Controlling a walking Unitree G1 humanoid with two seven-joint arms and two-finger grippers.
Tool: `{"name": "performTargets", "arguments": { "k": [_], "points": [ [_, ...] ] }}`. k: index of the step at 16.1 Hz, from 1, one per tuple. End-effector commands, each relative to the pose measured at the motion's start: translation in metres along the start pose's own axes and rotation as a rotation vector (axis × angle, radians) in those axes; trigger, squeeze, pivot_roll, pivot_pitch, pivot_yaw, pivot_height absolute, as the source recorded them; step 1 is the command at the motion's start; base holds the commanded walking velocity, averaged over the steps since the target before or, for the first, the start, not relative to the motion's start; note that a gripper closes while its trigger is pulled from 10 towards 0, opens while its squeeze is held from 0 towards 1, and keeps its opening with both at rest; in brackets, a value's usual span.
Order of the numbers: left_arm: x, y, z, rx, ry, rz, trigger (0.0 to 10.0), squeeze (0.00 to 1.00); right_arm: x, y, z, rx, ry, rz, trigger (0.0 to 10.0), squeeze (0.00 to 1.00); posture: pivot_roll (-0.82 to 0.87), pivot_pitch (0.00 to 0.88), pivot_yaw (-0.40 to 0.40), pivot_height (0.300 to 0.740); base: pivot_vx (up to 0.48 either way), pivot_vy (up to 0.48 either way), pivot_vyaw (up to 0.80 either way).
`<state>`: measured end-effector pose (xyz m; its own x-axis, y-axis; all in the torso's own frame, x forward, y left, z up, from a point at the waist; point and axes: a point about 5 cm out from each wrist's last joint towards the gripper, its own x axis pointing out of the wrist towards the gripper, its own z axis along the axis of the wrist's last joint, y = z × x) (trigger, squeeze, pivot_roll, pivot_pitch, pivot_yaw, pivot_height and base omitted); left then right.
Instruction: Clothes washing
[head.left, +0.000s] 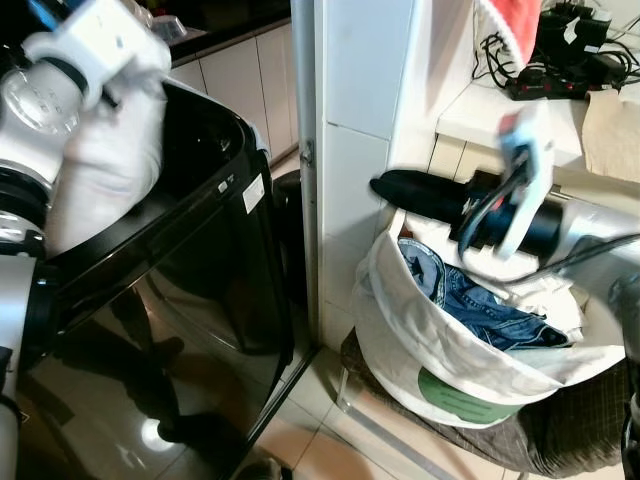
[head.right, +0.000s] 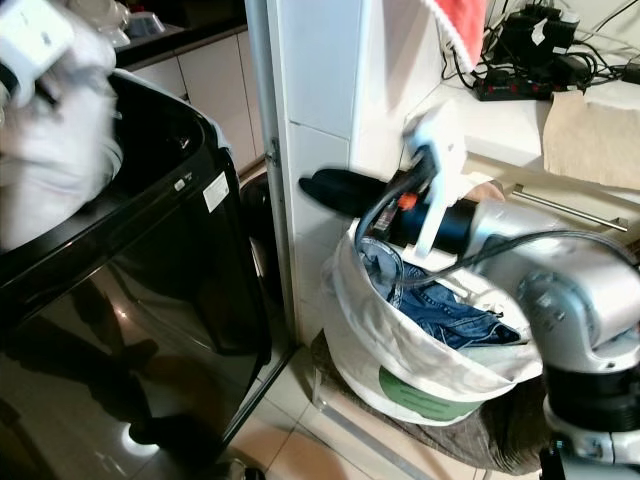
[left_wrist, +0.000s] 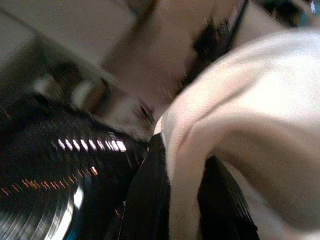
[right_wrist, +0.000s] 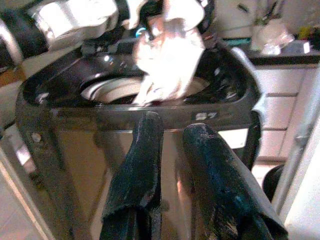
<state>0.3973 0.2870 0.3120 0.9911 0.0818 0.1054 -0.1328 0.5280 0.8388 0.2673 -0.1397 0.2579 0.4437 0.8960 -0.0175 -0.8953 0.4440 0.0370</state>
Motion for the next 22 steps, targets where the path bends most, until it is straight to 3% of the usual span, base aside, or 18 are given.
{"name": "performTargets", "arguments": {
  "k": [1, 2, 3, 5, 6, 14, 16, 17, 18, 19, 20, 21, 22],
  "points": [
    [0.0, 0.006, -0.007, -0.017, 0.067, 0.014, 0.0, 0.0, 0.002, 0.006, 0.0, -0.023, 0.018, 0.014, 10.0, 0.0, -0.08, 0.0, 0.073, 0.74, 0.0, 0.0, 0.0],
    [-0.002, 0.005, -0.018, -0.04, 0.158, -0.008, 2.9, 0.0, 0.003, 0.007, -0.001, -0.024, 0.026, 0.019, 10.0, 0.0, -0.08, 0.0, 0.073, 0.74, 0.0, 0.0, 0.0],
    [-0.005, 0.005, -0.027, -0.07, 0.231, -0.033, 10.0, 0.0, 0.003, 0.008, -0.001, -0.023, 0.032, 0.025, 10.0, 0.0, -0.08, 0.0, 0.073, 0.74, 0.0, 0.0, 0.0],
    [-0.01, -0.003, -0.041, -0.183, 0.335, -0.171, 10.0, 0.0, 0.005, 0.013, -0.006, -0.019, 0.06, 0.057, 10.0, 0.0, -0.08, 0.0, 0.07, 0.74, 0.0, 0.0, 0.0],
    [-0.011, -0.004, -0.043, -0.2, 0.348, -0.197, 10.0, 1.0, 0.006, 0.014, -0.008, -0.017, 0.076, 0.064, 10.0, 0.0, -0.08, 0.0, 0.07, 0.74, 0.0, 0.0, 0.0],
    [-0.039, 0.002, -0.082, -0.289, 0.483, -0.392, 10.0, 1.0, 0.007, 0.01, -0.02, -0.004, 0.149, 0.05, 10.0, 0.0, -0.05, 0.0, 0.05, 0.74, 0.0, 0.0, 0.0],
    [-0.04, 0.003, -0.081, -0.293, 0.46, -0.396, 10.0, 1.0, 0.009, -0.003, -0.02, -0.005, 0.142, -0.044, 10.0, 0.0, -0.05, 0.0, 0.05, 0.74, 0.0, 0.0, 0.0],
    [-0.037, -0.002, -0.069, -0.308, 0.352, -0.427, 10.0, 1.0, 0.009, -0.023, -0.022, -0.001, 0.151, -0.208, 10.0, 0.0, -0.05, 0.0, 0.05, 0.74, 0.0, 0.0, 0.0],
    [-0.032, -0.023, -0.038, -0.456, 0.126, -0.506, 10.0, 0.0, 0.002, -0.051, -0.032, -0.036, 0.235, -0.447, 10.0, 0.0, -0.05, 0.0, 0.056, 0.74, 0.0, 0.0, 0.0],
    [-0.033, -0.03, -0.028, -0.488, 0.046, -0.537, 10.0, 0.0, -0.002, -0.058, -0.036, -0.038, 0.256, -0.507, 10.0, 0.0, -0.05, 0.0, 0.056, 0.74, 0.0, 0.0, 0.0],
    [-0.036, -0.044, -0.013, -0.562, -0.059, -0.583, 10.0, 0.0, -0.008, -0.068, -0.041, -0.049, 0.288, -0.582, 10.0, 0.89, -0.06, 0.0, 0.065, 0.74, 0.0, 0.0, 0.0],
    [-0.049, -0.074, 0.013, -0.627, -0.234, -0.652, 10.0, 0.0, -0.022, -0.085, -0.054, -0.081, 0.367, -0.696, 10.0, 1.0, -0.06, 0.0, 0.066, 0.74, 0.0, 0.0, 0.0],
    [-0.055, -0.085, 0.022, -0.645, -0.289, -0.674, 10.0, 0.0, -0.028, -0.09, -0.059, -0.092, 0.396, -0.73, 10.0, 1.0, -0.06, 0.0, 0.066, 0.74, 0.0, 0.0, 0.0]
  ]
}}
